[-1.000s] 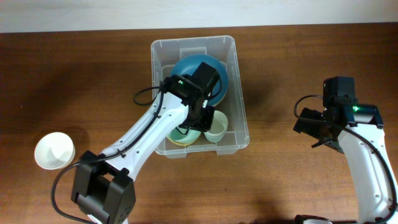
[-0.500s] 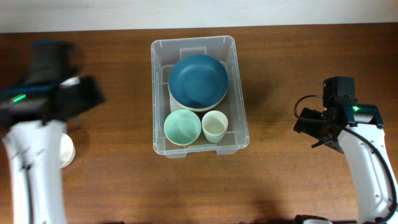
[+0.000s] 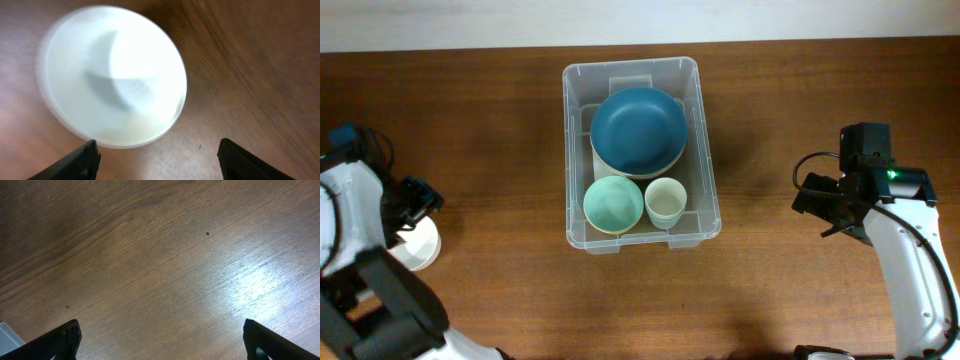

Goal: Pack container
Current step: 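Move the left gripper back to the white bowl and grasp it, then lower the white bowl into the bin onto the stacked bowls, release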

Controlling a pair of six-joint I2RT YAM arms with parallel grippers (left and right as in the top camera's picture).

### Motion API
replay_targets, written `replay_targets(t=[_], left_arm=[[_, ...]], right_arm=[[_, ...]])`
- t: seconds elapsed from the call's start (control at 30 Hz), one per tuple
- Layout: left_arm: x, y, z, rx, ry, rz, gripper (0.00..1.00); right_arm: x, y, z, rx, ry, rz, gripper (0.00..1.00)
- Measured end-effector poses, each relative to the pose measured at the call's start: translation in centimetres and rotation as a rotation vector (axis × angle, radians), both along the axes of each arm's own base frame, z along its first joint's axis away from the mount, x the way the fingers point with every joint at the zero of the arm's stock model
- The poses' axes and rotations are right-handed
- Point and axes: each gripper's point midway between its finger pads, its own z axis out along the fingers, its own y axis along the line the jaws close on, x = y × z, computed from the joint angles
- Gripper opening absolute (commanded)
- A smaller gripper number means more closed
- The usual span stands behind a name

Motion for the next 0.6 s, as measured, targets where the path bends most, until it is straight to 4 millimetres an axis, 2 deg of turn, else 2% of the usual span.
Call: replay_targets(t=[0.07, 0.1, 0.13, 0.17, 0.2, 0.23, 0.27, 0.47, 0.53, 0.6], left_arm=[[0.0, -0.3, -2.6, -0.048, 0.054, -0.001, 0.69], [-0.2, -0.6, -3.8, -0.074, 0.082, -0.003, 0.63], [-0.3, -0.8, -4.9, -0.098, 0.104, -0.002, 0.49], [-0.4, -1.0, -5.7, -0.115, 0.120, -0.004, 0.25], [-0.4, -1.2, -6.3, -0.127, 0.128, -0.005, 0.10], [-0.3, -1.2, -6.5, -0.131, 0.127, -0.004, 0.04], [-0.2, -1.2, -6.5, -0.132, 0.122, -0.004, 0.01], [-0.1, -1.5, -6.1, -0.136, 0.130, -0.016, 0.01], [0.5, -2.2, -5.5, -0.135, 0.124, -0.040, 0.01], [2.1, -3.5, -3.8, -0.118, 0.089, -0.094, 0.01]], right_arm=[[0.0, 0.0, 0.0, 0.000, 0.000, 0.000, 0.99], [0.0, 0.0, 0.0, 0.000, 0.000, -0.001, 0.99], [0.0, 0.0, 0.0, 0.000, 0.000, -0.001, 0.99], [0.0, 0.0, 0.0, 0.000, 0.000, 0.000, 0.99], [0.0, 0.0, 0.0, 0.000, 0.000, -0.001, 0.99], [0.0, 0.0, 0.0, 0.000, 0.000, 0.000, 0.99], [0.0, 0.0, 0.0, 0.000, 0.000, -0.001, 0.99], [-0.1, 0.0, 0.0, 0.000, 0.003, -0.001, 0.99], [-0.1, 0.0, 0.0, 0.000, 0.003, 0.000, 0.99], [-0.1, 0.0, 0.0, 0.000, 0.003, -0.001, 0.99]])
